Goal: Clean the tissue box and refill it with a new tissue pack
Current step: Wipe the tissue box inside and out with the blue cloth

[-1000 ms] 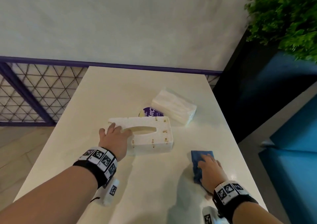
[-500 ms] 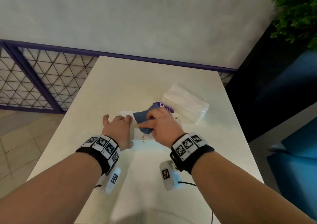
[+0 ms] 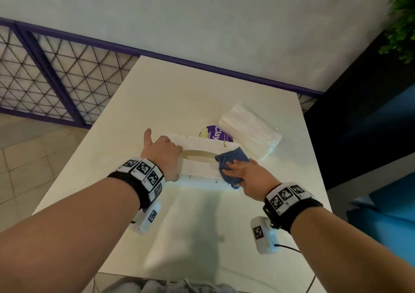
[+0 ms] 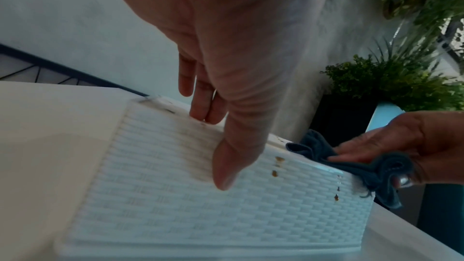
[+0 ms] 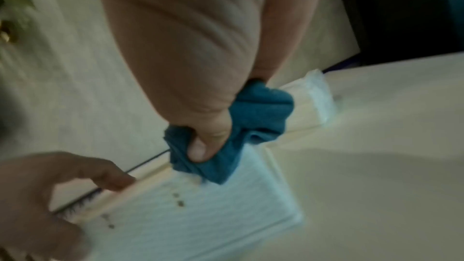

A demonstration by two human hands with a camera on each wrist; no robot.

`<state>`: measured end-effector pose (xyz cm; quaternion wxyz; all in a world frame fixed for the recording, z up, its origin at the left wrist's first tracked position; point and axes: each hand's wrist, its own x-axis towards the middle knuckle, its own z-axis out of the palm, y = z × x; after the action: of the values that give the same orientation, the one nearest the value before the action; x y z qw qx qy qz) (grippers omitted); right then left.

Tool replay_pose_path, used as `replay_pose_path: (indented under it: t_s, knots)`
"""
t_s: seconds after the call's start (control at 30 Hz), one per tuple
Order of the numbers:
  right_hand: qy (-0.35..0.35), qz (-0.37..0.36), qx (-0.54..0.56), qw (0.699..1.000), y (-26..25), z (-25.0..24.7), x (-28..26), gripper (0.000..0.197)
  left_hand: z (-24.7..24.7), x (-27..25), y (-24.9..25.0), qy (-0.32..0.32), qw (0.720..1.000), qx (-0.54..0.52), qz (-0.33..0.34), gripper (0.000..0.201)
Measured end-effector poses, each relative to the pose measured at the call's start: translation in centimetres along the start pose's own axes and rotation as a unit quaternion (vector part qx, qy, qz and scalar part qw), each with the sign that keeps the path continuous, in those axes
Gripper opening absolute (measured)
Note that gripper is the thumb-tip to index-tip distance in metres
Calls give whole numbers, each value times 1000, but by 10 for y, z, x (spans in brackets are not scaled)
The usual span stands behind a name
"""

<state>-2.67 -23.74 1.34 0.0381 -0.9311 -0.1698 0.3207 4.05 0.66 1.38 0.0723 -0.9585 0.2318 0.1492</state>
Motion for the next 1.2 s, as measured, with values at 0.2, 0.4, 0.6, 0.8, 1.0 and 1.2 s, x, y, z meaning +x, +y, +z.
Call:
replay_pose_path:
  t_s: [0.2, 0.4, 0.6, 0.8, 1.0, 1.2]
  knots:
    - [118, -62, 27, 991, -72, -10, 49, 47, -2, 5, 3, -5, 1000, 11, -6, 48]
    - [51, -14, -11, 999, -30, -18, 8, 56, 0, 1, 1, 7, 1000, 19, -13, 64]
    - [10, 15, -77, 997, -17, -17, 0, 53, 2, -1, 3, 1, 999, -21, -29, 69]
    - [33, -23, -99, 994, -76, -14, 43, 57, -3, 1, 6, -12, 1000, 22, -18, 50]
    - [30, 53, 21, 998, 0, -11, -22, 55, -4, 0, 7, -9, 1000, 20, -21, 65]
    - [200, 166, 306, 916, 22, -10, -47, 38, -3, -13, 29, 15, 999, 2, -37, 81]
